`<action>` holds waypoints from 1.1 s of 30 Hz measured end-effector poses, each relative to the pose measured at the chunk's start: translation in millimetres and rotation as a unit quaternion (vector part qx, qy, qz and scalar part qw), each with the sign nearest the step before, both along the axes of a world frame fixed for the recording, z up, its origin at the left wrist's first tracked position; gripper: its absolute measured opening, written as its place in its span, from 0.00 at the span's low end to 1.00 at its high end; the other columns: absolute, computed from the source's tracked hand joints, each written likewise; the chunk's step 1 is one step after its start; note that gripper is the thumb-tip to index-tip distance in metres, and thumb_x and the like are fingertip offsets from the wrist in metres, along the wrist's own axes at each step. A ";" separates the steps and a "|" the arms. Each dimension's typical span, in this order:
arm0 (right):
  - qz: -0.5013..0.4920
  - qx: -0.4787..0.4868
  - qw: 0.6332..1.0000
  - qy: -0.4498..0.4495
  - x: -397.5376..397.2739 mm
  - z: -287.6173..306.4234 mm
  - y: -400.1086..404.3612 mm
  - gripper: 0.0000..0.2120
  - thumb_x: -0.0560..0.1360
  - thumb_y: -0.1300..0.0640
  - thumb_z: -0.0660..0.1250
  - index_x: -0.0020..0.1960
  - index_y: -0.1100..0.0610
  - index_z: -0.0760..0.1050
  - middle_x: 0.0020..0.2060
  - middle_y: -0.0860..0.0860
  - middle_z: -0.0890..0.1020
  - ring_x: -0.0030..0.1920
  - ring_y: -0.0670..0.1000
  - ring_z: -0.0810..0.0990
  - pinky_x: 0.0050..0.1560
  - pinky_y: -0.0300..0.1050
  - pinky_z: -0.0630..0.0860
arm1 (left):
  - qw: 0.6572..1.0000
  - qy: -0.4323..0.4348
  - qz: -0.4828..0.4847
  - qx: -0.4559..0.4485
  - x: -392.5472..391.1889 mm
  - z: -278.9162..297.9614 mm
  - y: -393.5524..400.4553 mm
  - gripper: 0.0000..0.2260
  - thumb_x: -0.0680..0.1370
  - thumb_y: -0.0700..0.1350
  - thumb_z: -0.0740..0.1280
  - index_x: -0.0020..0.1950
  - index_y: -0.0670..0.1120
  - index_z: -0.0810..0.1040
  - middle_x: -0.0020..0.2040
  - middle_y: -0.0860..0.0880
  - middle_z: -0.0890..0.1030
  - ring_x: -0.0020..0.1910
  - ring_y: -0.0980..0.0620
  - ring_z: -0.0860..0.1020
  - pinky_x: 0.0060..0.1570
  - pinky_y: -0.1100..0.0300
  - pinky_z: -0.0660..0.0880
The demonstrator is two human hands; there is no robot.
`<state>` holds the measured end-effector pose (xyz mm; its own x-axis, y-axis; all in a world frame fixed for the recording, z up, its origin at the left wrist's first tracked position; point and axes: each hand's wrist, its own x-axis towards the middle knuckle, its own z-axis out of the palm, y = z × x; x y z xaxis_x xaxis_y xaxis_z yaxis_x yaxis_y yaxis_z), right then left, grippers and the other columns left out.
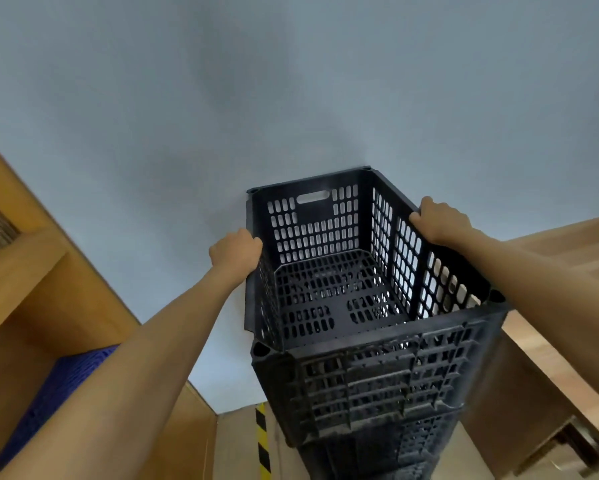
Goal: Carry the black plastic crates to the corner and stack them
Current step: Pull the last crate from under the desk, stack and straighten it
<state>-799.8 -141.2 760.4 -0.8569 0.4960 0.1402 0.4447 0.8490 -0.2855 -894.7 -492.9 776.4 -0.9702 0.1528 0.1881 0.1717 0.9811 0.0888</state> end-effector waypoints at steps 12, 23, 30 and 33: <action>0.050 -0.066 0.996 0.017 16.3 2.1 2.0 0.17 0.80 0.51 0.55 0.62 0.62 0.66 0.52 0.62 0.77 0.44 0.59 0.73 0.43 0.49 0.70 | 0.988 -0.047 0.018 -0.145 35.8 13.8 12.7 0.15 0.82 0.47 0.56 0.63 0.40 0.71 0.54 0.42 0.78 0.50 0.42 0.77 0.45 0.54 0.66; 0.122 -0.219 0.968 0.002 27.6 7.6 4.5 0.19 0.79 0.65 0.58 0.68 0.68 0.62 0.63 0.67 0.71 0.52 0.61 0.73 0.51 0.52 0.72 | 0.987 -0.086 0.085 -0.104 107.0 0.8 25.0 0.31 0.81 0.44 0.60 0.79 0.41 0.49 0.71 0.37 0.65 0.65 0.34 0.71 0.59 0.44 0.70; 0.129 -0.236 0.963 0.016 17.0 3.4 20.5 0.17 0.78 0.66 0.58 0.66 0.68 0.65 0.62 0.66 0.73 0.48 0.57 0.70 0.49 0.50 0.72 | 0.992 -0.082 0.075 -0.053 131.0 -16.1 29.4 0.36 0.80 0.43 0.61 0.80 0.44 0.41 0.74 0.37 0.57 0.54 0.34 0.75 0.47 0.50 0.72; 0.127 -0.242 0.962 0.023 14.9 -2.1 26.2 0.17 0.78 0.66 0.58 0.66 0.68 0.64 0.62 0.66 0.73 0.48 0.56 0.69 0.48 0.49 0.69 | 0.992 -0.057 0.077 -0.080 135.9 -18.4 36.0 0.36 0.79 0.40 0.61 0.80 0.43 0.41 0.74 0.36 0.58 0.46 0.39 0.74 0.42 0.51 0.71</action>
